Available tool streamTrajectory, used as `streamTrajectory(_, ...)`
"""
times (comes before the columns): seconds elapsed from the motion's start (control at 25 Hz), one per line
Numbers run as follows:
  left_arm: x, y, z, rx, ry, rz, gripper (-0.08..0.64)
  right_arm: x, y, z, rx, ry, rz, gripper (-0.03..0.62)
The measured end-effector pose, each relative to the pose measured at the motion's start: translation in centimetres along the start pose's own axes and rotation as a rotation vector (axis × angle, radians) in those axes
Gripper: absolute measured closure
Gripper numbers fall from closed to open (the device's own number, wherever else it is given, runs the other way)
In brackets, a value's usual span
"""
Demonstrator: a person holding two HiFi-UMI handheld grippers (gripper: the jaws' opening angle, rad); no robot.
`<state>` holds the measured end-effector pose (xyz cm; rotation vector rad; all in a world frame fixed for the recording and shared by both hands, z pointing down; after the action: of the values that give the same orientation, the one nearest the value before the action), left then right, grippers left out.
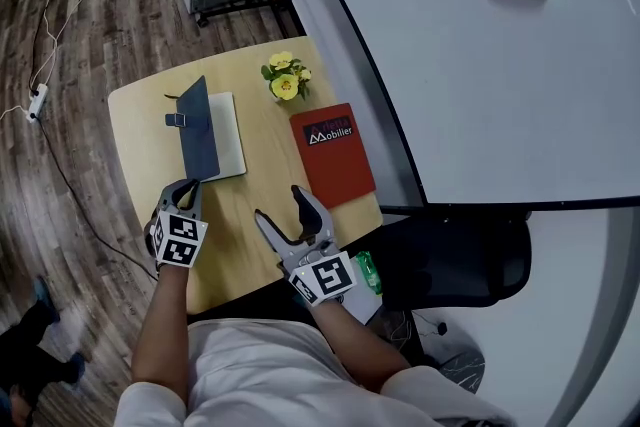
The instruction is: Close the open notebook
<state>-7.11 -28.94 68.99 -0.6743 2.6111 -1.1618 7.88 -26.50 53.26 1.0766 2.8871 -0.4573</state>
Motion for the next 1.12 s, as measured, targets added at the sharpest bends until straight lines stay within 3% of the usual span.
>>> streamTrajectory(0.28, -0.6, -0.6, 0.0, 0.035, -0.074, -0.009, 0.535, -0.3, 0.2, -0.1, -0.001, -0.006, -0.009, 0.264)
streamTrajectory(0.84, -1.6, -2.4, -0.9, 0.09, -0.12, -0.046, 0.551, -0.9, 0.4, -0.3, 0.004, -0.021, -0.024, 0.264)
streamTrajectory(1.0, -1.9, -2.0, -0.4, 0.059, -0.109, -0.065, 0.551, -1.3, 0.6, -0.5, 0.006, -0.019, -0.033, 0.264)
streamTrajectory(1.12, -1.6, -0.6, 0.7, -0.022, -0.036, -0.087, 0.551, -1.4, 0.7, -0.3, -0.002, -0.016, -0.034, 0.264)
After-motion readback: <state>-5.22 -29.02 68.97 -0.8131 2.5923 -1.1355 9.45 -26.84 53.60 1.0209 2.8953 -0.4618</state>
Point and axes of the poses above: the fingertips, and each gripper's own axes: y backward along the fingers, x to its left, z out of its top, the point moved 1 cm from there along y, backward along the fingers, and after that the axes turned 5 degrees about x, right-handed, at the moved point
